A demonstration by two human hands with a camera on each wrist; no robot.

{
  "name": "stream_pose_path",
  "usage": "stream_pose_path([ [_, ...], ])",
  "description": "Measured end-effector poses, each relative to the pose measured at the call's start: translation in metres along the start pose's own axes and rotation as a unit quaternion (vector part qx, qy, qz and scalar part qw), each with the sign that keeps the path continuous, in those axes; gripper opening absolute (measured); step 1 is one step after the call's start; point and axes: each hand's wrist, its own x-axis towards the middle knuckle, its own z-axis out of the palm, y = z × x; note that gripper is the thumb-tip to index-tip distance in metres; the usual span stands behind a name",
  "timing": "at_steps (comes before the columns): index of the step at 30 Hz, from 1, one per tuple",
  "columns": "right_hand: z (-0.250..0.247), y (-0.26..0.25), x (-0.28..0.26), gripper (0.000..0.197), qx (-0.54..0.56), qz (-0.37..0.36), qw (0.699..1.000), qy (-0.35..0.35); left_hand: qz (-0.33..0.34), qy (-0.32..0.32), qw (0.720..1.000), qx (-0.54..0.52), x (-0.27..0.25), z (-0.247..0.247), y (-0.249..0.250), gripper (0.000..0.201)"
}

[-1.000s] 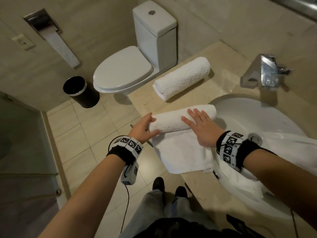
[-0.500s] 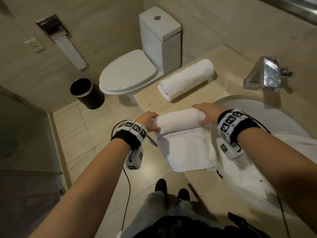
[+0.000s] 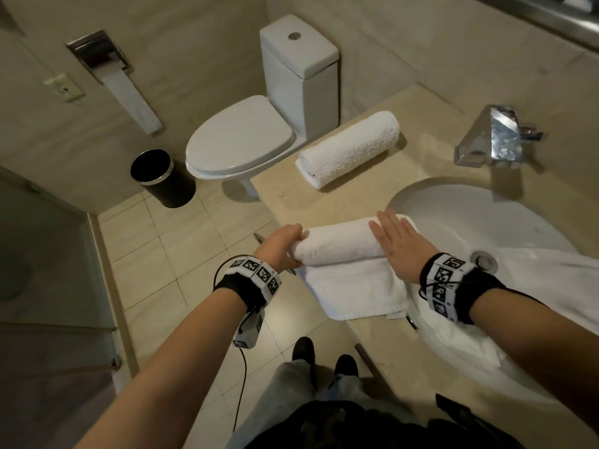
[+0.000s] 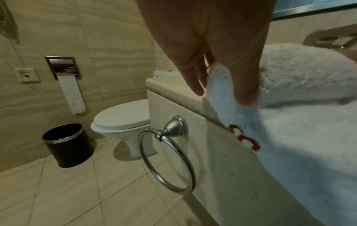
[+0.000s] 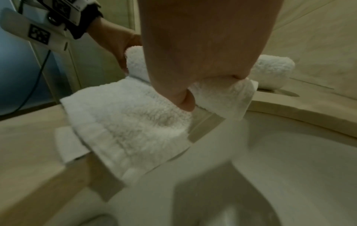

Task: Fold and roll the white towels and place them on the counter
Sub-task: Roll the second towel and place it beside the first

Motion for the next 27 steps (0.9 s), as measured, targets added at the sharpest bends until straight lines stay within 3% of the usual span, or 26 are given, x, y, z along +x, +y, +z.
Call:
stream_pose_path([
  [2, 0.002, -0.003, -0.01, 0.069, 0.015, 0.0, 1.0, -0.008, 0.015, 0.004, 1.0, 0.004, -0.006, 0.004, -0.003, 0.048],
  [6, 0.006, -0.009, -0.021, 0.108, 0.038, -0.002, 0.999, -0.038, 0.025, -0.012, 0.999, 0.04, -0.019, 0.006, -0.004, 0.053],
  [9, 0.006, -0.011, -0.024, 0.116, 0.036, 0.004, 0.998, -0.056, 0.02, -0.026, 0.998, 0.053, -0.028, 0.002, -0.004, 0.06],
  [12, -0.006, -0.015, -0.026, 0.106, 0.006, -0.005, 0.999, -0.041, 0.016, -0.034, 0.998, 0.049, -0.031, -0.003, 0.001, 0.055],
  [16, -0.033, -0.013, -0.022, 0.067, 0.024, 0.004, 0.996, -0.086, 0.014, -0.041, 0.997, 0.069, -0.029, -0.005, 0.007, 0.034],
  [19, -0.043, -0.011, -0.003, 0.05, 0.074, -0.008, 0.995, -0.06, -0.015, -0.061, 0.993, 0.101, -0.021, -0.009, 0.012, 0.025],
  [24, -0.065, -0.01, 0.027, 0.039, 0.126, -0.023, 0.984, -0.124, -0.047, -0.101, 0.985, 0.128, -0.004, -0.017, 0.024, 0.03],
  [27, -0.068, -0.004, 0.033, 0.026, 0.163, -0.021, 0.975, -0.148, -0.082, -0.124, 0.984, 0.096, 0.001, -0.014, 0.02, 0.052],
])
